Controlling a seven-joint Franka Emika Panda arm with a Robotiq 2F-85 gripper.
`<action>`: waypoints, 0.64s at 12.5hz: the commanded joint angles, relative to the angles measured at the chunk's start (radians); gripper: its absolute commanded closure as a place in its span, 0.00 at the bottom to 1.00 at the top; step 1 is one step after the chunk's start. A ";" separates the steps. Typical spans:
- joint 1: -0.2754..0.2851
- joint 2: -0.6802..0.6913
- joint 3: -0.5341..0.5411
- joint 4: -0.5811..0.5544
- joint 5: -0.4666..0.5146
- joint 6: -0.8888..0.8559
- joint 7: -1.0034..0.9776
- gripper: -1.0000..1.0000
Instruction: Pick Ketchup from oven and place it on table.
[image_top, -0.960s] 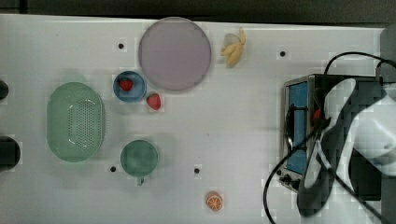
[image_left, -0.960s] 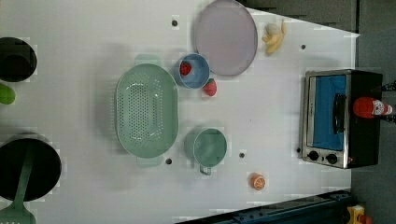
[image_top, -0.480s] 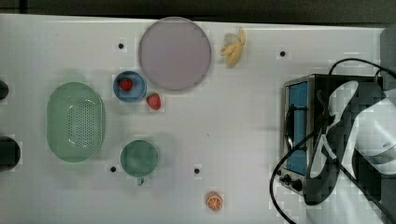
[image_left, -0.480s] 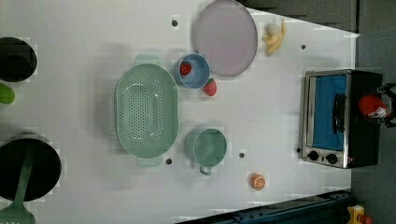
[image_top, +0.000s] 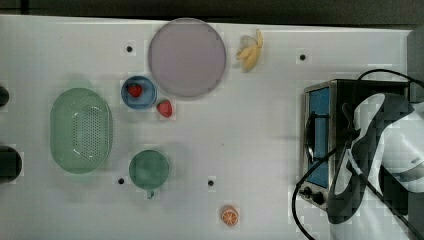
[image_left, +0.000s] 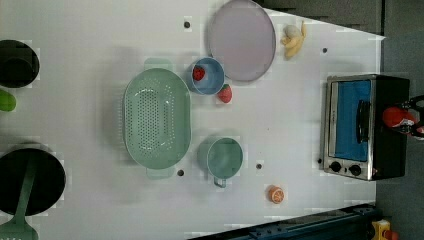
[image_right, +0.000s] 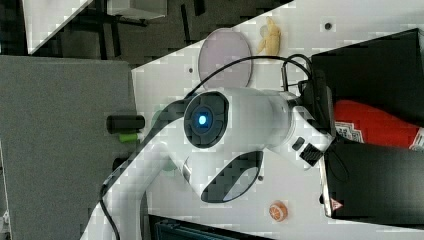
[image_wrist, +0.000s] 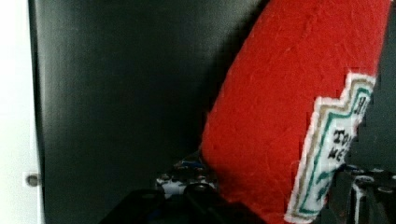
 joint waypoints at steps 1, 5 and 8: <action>0.013 -0.067 0.004 0.040 0.006 -0.001 0.012 0.37; 0.087 -0.184 0.011 0.086 -0.071 -0.071 -0.053 0.37; 0.170 -0.286 0.072 0.091 -0.159 -0.210 -0.053 0.37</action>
